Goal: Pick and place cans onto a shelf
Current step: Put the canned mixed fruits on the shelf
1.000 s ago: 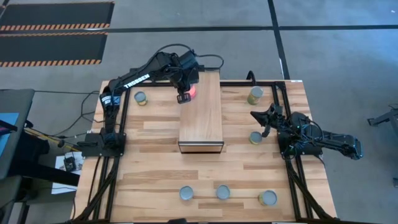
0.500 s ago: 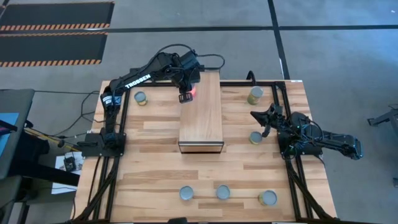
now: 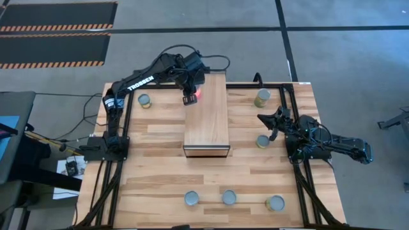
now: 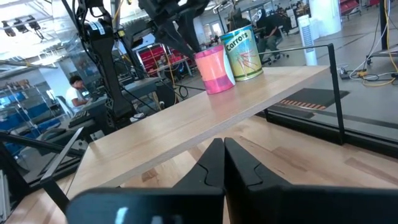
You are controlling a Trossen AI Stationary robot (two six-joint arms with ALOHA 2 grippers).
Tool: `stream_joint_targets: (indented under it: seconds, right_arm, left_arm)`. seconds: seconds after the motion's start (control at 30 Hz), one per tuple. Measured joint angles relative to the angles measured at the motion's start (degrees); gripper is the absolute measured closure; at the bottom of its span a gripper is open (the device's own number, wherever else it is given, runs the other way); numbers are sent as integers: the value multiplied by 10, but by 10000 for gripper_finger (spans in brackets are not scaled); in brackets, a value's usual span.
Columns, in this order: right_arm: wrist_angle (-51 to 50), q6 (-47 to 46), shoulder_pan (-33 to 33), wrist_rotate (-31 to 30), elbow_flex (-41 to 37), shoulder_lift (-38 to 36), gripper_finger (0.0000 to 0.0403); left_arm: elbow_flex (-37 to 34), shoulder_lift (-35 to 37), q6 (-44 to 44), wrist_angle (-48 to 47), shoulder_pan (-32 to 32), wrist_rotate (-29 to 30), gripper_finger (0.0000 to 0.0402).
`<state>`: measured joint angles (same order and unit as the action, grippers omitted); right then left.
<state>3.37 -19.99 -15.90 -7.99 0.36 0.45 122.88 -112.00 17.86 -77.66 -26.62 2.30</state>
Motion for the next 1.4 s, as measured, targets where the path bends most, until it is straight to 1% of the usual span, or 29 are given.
stream_joint_targets:
  seconds: [0.07,0.2,0.4,0.6,0.73,0.9,1.1,1.4]
  right_arm:
    - [0,0,0,0,0,0,389]
    - [0,3,0,0,0,0,389]
    - [0,5,0,0,0,0,389]
    - [0,5,0,0,0,0,389]
    - [0,5,0,0,0,0,390]
    - [0,5,0,0,0,0,387]
    - [0,8,0,0,0,0,391]
    - [0,10,0,0,0,0,389]
  left_arm:
    - [0,6,-4,-5,1,-16,331]
    - [0,12,-8,-7,2,-32,331]
    - [-4,13,10,7,0,-29,331]
    - [-12,13,30,34,0,-1,331]
    - [-12,13,34,46,0,-8,331]
    - [-12,13,35,25,-6,-40,331]
    - [-12,13,42,24,-7,-7,331]
    - [-12,13,56,20,-8,-19,330]
